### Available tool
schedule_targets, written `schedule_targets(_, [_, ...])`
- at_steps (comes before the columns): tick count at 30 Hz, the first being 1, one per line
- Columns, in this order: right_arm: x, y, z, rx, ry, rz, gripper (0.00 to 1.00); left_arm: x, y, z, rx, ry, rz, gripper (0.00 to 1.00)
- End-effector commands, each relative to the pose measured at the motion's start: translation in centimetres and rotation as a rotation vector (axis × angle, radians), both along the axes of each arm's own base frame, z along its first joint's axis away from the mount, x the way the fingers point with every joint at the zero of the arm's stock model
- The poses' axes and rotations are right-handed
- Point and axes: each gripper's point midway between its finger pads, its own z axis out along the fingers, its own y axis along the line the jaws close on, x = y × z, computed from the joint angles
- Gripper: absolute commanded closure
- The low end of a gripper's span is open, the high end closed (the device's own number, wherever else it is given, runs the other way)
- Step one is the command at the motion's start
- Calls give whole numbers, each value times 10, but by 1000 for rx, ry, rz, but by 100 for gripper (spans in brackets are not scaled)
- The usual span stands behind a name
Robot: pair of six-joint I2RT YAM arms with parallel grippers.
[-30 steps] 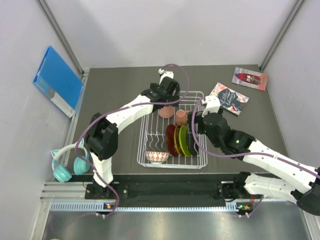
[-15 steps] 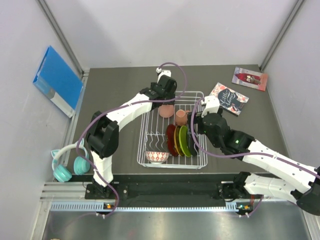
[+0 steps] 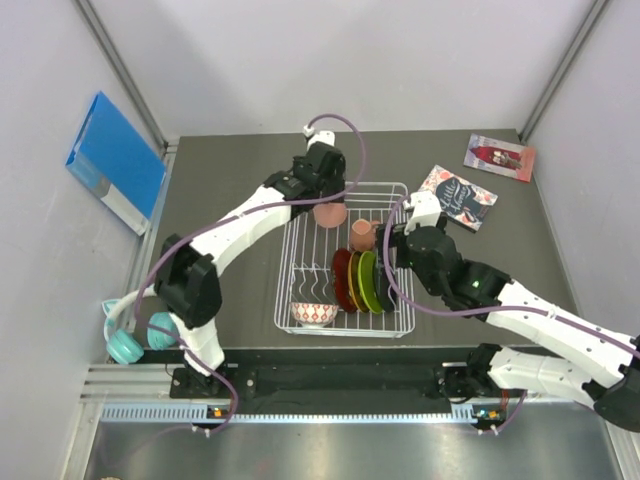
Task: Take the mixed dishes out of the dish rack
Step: Pick up the cup from the dish rack, then place the cup at the center of the board.
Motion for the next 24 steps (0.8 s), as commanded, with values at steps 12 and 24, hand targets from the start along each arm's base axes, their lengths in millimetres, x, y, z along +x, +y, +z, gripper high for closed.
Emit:
schedule_targets(12, [-9,-39,144,607,-361,-10,0,-97,-4,210,-1002,-260,-474,100])
schedule_targets(24, [-13,9,162,809,-311,315,61,-173,-5,246,-1425,-270,-903,100])
